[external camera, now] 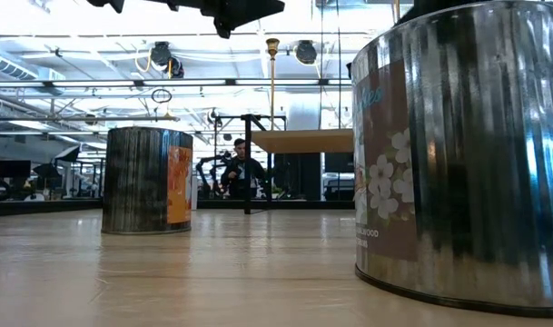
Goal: Pick & Place candle stick holders
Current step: Put the golden candle holder on the shelf
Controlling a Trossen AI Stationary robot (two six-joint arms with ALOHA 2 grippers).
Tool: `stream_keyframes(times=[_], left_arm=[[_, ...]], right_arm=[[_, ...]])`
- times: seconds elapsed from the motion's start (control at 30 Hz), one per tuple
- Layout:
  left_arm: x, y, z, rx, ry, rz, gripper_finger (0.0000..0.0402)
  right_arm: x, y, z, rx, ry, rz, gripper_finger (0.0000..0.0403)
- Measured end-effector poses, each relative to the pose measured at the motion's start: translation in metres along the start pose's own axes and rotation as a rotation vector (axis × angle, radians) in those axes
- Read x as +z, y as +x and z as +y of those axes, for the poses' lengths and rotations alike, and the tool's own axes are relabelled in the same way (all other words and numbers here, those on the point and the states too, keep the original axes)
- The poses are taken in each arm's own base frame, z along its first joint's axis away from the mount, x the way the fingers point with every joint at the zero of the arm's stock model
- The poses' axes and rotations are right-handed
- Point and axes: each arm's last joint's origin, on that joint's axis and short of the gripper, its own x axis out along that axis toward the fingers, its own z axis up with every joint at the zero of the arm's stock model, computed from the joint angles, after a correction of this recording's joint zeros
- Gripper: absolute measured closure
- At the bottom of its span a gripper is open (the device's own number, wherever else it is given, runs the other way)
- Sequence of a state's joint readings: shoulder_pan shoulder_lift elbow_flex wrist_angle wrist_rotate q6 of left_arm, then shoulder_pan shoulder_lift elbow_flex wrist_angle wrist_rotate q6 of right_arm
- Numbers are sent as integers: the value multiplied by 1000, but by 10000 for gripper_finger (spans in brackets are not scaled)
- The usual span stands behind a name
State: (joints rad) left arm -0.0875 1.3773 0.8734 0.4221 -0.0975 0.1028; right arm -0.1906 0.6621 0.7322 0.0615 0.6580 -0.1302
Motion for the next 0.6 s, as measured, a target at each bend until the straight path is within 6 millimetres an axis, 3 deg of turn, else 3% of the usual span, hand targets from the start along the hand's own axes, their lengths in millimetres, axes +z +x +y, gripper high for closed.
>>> stream_keyframes(times=[0.17, 0.33, 0.6], left_arm=[[0, 0, 0, -1, 0, 0, 186], [0, 0, 0, -1, -1, 0, 186], [0, 0, 0, -2, -3, 1, 186]], right_arm=[[-10, 8, -14, -113, 0, 65, 385], [-33, 15, -24, -200, -21, 121, 385], [-55, 21, -33, -266, 5, 63, 385]])
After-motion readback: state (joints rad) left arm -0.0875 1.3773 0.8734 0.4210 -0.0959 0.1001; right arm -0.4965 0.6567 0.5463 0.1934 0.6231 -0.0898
